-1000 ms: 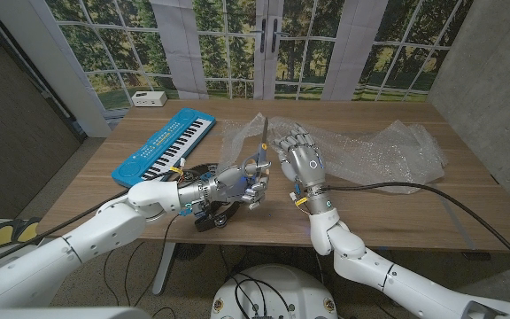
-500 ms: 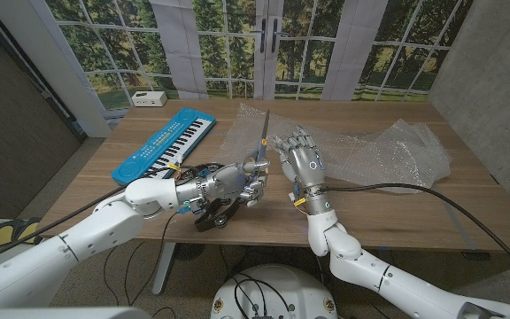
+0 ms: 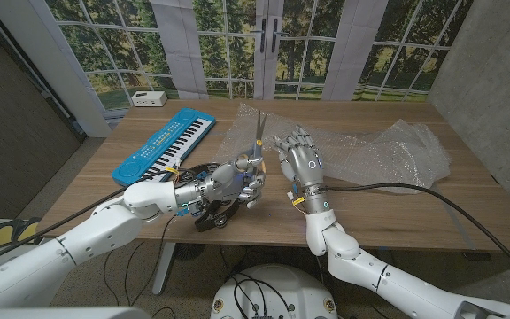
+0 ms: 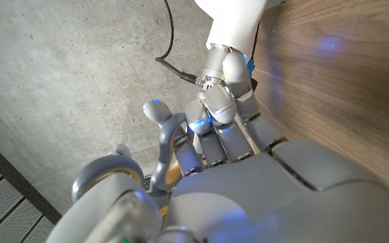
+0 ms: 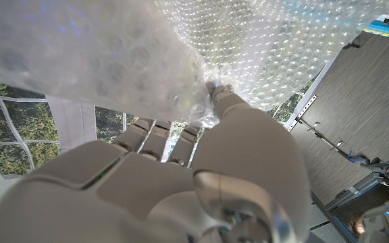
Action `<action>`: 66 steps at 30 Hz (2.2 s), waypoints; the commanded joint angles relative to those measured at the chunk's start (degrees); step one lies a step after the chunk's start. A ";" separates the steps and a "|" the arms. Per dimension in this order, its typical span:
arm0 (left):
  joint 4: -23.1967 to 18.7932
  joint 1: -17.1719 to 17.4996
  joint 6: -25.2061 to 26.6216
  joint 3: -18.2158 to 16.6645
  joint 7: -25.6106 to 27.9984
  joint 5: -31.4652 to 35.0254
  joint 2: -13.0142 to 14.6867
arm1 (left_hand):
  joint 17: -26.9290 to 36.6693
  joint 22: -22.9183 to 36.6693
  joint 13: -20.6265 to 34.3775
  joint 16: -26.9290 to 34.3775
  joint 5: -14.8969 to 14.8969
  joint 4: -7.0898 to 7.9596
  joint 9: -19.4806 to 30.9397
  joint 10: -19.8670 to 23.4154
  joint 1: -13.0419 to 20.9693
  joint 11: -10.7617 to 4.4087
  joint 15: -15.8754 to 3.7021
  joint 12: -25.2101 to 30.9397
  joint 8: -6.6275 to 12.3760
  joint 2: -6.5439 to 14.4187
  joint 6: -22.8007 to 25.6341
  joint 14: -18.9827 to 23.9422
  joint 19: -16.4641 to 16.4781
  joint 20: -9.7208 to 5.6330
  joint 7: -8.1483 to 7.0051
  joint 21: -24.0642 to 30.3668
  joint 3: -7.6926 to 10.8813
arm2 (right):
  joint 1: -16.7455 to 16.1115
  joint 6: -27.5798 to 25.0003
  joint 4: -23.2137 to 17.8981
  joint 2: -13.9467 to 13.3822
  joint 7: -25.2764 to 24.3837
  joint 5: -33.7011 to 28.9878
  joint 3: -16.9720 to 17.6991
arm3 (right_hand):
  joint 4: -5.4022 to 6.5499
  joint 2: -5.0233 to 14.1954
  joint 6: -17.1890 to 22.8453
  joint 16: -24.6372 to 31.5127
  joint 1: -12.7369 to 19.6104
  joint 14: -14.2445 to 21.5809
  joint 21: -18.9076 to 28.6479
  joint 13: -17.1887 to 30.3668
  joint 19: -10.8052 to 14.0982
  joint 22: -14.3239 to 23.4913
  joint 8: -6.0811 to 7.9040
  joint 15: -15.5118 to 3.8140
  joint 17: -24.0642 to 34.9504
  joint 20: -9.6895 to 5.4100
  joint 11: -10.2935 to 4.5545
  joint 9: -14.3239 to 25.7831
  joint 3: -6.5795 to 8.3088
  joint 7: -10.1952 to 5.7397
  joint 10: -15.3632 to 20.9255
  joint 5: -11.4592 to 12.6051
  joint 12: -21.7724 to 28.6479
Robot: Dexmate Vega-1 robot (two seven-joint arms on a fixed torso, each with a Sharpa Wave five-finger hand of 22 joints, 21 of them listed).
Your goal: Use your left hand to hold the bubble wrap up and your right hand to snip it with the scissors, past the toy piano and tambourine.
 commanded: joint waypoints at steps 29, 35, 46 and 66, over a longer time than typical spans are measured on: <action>2.79 -5.39 4.95 2.88 -2.73 1.28 -1.69 | 0.63 -0.10 0.12 0.60 0.22 -1.15 -10.91 0.02 -1.89 -2.44 -2.55 0.33 -5.92 0.73 4.68 1.33 1.18 -1.88 7.95 0.79 0.53 | -3.80 13.87 -6.25 4.01 -1.69 14.52 7.72 | -0.75 -0.35 1.57 0.21 -0.15 2.48 0.40 -0.41 1.52 0.09 0.06 -11.06 1.30 0.91 -0.42 0.15 -0.05 0.80 2.30 -0.29 0.95; 2.71 -5.19 4.93 2.83 -2.14 1.40 -1.76 | 0.93 0.11 0.12 1.00 0.21 -1.22 -10.63 0.27 -1.92 -2.42 -2.54 0.32 -5.92 0.79 4.76 1.71 1.24 -1.81 7.93 0.95 0.63 | -4.58 14.57 -7.02 4.08 -0.57 15.03 8.04 | -0.95 -0.47 1.72 0.17 -0.08 2.65 0.40 -0.61 1.63 0.09 0.06 -11.05 1.44 0.97 -0.35 0.15 -0.07 0.97 2.71 -0.33 1.01; 4.48 -1.87 0.45 0.81 -3.45 0.14 -0.22 | 1.00 -0.03 0.14 1.22 0.20 -1.46 -10.11 0.61 -1.83 -2.34 -2.53 0.28 -6.00 0.88 4.98 1.82 1.37 -1.84 7.95 0.88 0.96 | -4.10 13.70 -5.30 6.60 0.29 13.58 6.38 | -1.32 -0.55 1.86 0.09 0.01 3.00 0.34 -1.22 1.70 0.09 -0.03 -11.05 1.72 1.09 -0.35 0.12 -0.10 1.07 3.63 -0.40 1.05; 3.12 0.15 -0.26 -0.86 -0.04 1.56 1.45 | 0.87 0.29 0.17 1.18 0.26 -1.80 -10.56 0.19 -1.90 -2.23 -2.51 0.25 -7.20 0.40 4.78 1.38 1.02 -1.68 8.34 0.90 1.06 | -3.54 13.32 -5.26 6.44 -1.52 13.06 6.60 | -1.68 -0.57 2.13 -0.13 0.02 3.30 0.34 -1.80 2.00 0.09 -0.12 -11.05 2.09 1.22 -0.47 0.08 -0.16 0.91 3.93 -0.45 0.88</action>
